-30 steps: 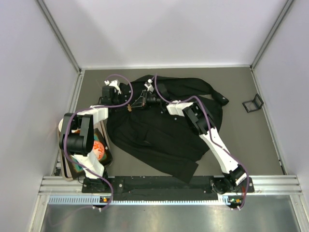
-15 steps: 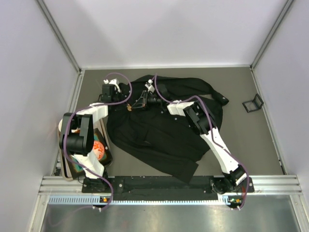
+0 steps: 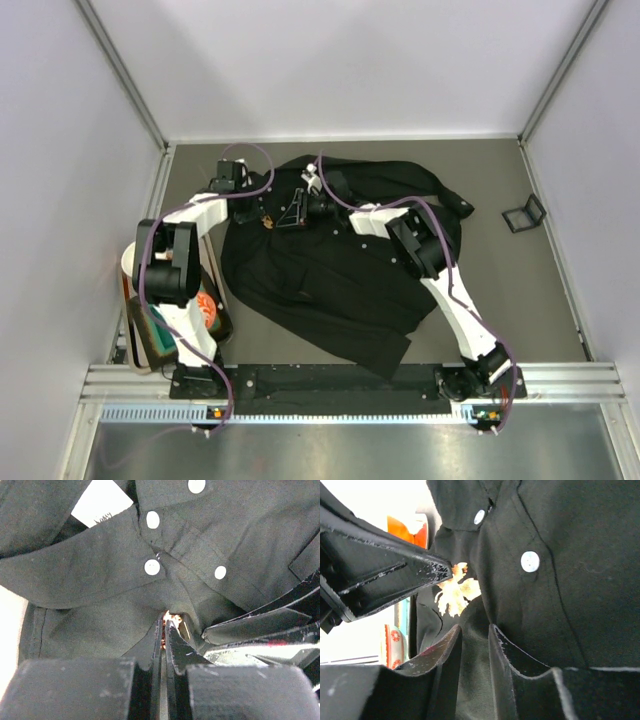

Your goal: Remove the brooch from the garment

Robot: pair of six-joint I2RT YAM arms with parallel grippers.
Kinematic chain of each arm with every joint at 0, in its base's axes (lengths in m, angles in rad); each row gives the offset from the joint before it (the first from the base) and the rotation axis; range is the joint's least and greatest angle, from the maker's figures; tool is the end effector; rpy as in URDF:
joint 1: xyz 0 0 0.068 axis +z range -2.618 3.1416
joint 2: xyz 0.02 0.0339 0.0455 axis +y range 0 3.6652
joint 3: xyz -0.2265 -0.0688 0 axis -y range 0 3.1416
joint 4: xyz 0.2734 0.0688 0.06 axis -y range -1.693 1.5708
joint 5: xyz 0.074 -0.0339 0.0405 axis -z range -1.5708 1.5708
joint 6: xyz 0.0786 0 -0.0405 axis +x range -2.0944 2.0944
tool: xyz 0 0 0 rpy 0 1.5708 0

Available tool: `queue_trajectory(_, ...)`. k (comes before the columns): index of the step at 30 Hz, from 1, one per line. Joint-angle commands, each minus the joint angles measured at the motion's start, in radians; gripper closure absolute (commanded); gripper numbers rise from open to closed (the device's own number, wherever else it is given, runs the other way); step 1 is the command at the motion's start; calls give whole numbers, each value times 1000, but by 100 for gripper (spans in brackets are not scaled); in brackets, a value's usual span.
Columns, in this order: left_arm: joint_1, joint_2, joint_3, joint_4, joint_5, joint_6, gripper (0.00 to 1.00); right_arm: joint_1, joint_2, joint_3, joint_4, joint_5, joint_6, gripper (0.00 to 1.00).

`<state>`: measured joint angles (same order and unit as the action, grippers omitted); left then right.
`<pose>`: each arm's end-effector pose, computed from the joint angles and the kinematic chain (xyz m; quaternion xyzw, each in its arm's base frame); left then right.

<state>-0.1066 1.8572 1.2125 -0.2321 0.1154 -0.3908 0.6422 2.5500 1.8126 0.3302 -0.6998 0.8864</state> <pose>0.4324 -0.0554 0.0975 -0.1135 0.9321 -0.1361 0.3157 0.4292 0.3843 0.0473 -0.0914 0.8020 0.5640 0.1744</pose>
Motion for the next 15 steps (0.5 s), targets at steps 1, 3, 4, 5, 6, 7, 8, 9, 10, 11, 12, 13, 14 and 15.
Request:
queue_trajectory(1, -5, 69, 117, -196, -34, -20, 100, 22, -105, -6, 44, -10, -133, 69)
queue_trajectory(3, -5, 94, 166, -251, -46, -32, 100, 39, -123, -13, 41, 9, -200, 65)
queue_trajectory(4, -5, 102, 182, -297, -55, -36, 100, 43, -131, -15, 43, 17, -220, 65)
queue_trajectory(5, -5, 115, 197, -323, -65, -36, 100, 50, -138, -21, 38, 40, -243, 62)
queue_trajectory(6, -5, 120, 218, -338, -66, -33, 100, 62, -155, -25, 29, 57, -292, 61)
queue_trajectory(7, -5, 126, 228, -361, -66, -33, 100, 66, -162, -27, 18, 74, -315, 59)
queue_trajectory(8, -5, 132, 232, -369, -62, -31, 100, 76, -168, -27, 6, 109, -338, 59)
queue_trajectory(9, -5, 132, 236, -371, -65, -30, 100, 85, -171, -26, -15, 126, -377, 59)
queue_trajectory(10, -7, 132, 234, -375, -69, -31, 100, 91, -178, -30, -16, 143, -394, 59)
queue_trajectory(11, -7, 132, 233, -378, -72, -31, 100, 97, -183, -38, -17, 172, -412, 59)
queue_trajectory(12, -7, 132, 231, -378, -72, -30, 100, 103, -186, -41, -20, 190, -447, 59)
queue_trajectory(13, -7, 134, 231, -378, -69, -29, 100, 118, -183, -39, -39, 207, -464, 59)
queue_trajectory(14, -7, 134, 231, -383, -66, -29, 100, 125, -177, -13, -61, 238, -481, 59)
queue_trajectory(15, -7, 135, 232, -383, -62, -29, 100, 132, -168, 8, -88, 255, -521, 59)
